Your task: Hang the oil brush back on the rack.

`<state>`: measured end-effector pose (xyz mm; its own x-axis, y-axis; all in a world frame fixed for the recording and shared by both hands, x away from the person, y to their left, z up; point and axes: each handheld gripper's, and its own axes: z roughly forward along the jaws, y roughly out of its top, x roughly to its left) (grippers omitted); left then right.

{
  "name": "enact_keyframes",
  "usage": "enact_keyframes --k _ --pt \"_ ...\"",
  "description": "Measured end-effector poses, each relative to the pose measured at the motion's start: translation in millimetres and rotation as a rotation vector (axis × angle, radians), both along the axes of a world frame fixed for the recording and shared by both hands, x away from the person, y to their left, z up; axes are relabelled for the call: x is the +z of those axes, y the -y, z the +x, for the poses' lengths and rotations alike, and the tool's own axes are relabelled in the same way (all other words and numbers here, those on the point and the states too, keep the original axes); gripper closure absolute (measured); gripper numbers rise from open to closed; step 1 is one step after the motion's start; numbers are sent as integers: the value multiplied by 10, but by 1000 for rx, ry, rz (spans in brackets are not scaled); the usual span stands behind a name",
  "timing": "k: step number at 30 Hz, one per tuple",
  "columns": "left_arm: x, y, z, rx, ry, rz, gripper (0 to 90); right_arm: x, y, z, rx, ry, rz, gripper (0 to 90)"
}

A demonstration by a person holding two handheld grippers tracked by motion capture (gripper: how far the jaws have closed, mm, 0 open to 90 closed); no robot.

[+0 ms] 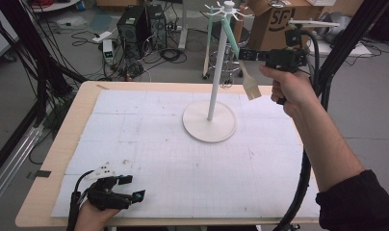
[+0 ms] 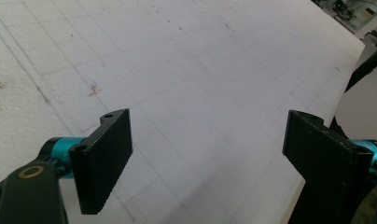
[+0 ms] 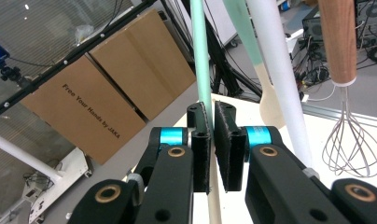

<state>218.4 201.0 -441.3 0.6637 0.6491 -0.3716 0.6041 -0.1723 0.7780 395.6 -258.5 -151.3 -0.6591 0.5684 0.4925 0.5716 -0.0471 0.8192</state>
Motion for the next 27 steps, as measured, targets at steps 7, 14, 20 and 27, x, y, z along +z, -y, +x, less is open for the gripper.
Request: enact_keyframes --k 7,14,20,27 --pt "3 -2 -7 0 1 -1 165 -13 -38 8 2 0 -14 851" --pt "8 3 -11 0 -1 0 165 -28 -98 21 11 -1 -24 850" --pt "8 -3 -11 1 1 -1 165 -40 -141 41 10 -3 -25 833" --pt "12 -1 -12 -5 4 2 165 -61 -125 60 -12 -6 -42 670"
